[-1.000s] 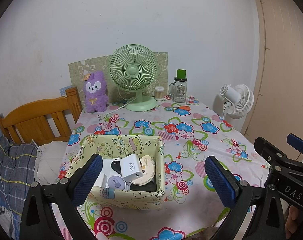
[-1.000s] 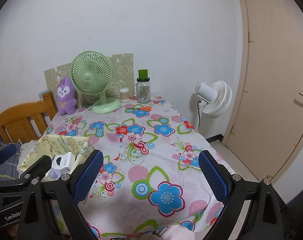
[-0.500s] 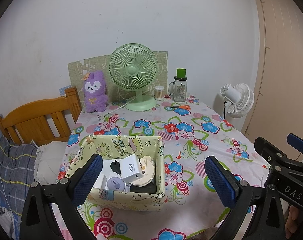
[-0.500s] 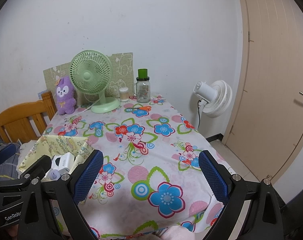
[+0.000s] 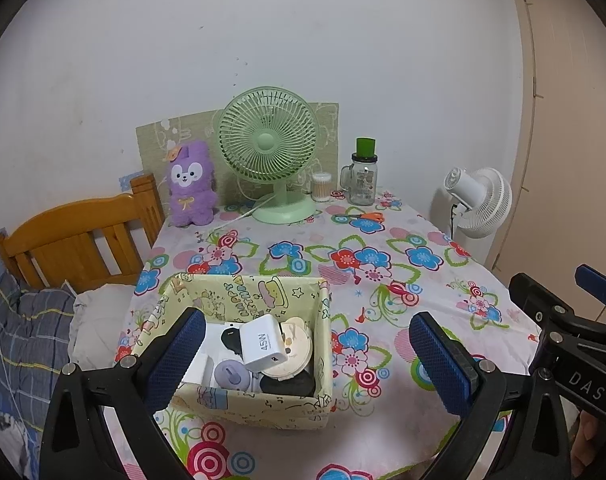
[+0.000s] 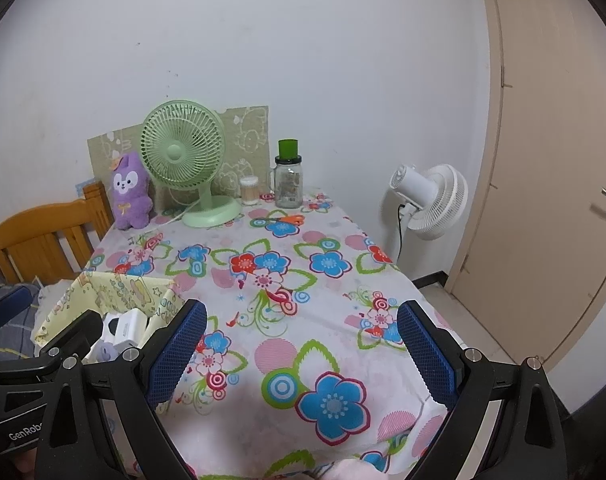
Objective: Organize rigid objects
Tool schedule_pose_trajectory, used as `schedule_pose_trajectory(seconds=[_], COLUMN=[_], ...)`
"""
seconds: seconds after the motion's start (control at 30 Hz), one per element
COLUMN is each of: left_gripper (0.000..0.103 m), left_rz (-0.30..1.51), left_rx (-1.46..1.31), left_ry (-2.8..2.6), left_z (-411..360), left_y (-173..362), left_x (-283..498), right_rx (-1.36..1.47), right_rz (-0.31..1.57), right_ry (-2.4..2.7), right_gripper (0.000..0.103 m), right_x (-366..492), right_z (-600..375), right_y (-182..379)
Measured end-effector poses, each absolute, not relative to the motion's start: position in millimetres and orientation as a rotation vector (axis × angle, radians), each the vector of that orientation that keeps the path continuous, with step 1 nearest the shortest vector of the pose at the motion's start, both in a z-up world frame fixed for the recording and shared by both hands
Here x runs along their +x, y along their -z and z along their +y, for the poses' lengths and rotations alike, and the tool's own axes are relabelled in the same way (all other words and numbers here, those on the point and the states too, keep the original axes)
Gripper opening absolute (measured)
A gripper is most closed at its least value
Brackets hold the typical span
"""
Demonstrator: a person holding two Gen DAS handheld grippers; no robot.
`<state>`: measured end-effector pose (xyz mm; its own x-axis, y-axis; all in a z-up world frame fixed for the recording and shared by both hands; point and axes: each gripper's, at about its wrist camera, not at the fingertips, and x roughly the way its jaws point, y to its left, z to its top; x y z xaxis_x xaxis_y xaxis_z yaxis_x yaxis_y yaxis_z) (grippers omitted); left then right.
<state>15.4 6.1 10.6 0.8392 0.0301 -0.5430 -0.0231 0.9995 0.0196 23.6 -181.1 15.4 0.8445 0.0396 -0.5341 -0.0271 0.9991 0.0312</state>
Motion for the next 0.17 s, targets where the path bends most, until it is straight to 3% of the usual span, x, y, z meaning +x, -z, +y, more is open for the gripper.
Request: schedule_pose_trajectory(seconds=[0.17], left_gripper=[0.103], left_rz=[0.572], left_rx=[0.016], left_ry=[-0.028], left_z=[4.6], left_y=[-7.9], left_x=[20.0], right_rx=[0.024], right_rz=[0.570], right_ry=[-0.036], right_gripper=[0.098], right_x=[27.3], right_z=[-180.6], right_y=[-14.1])
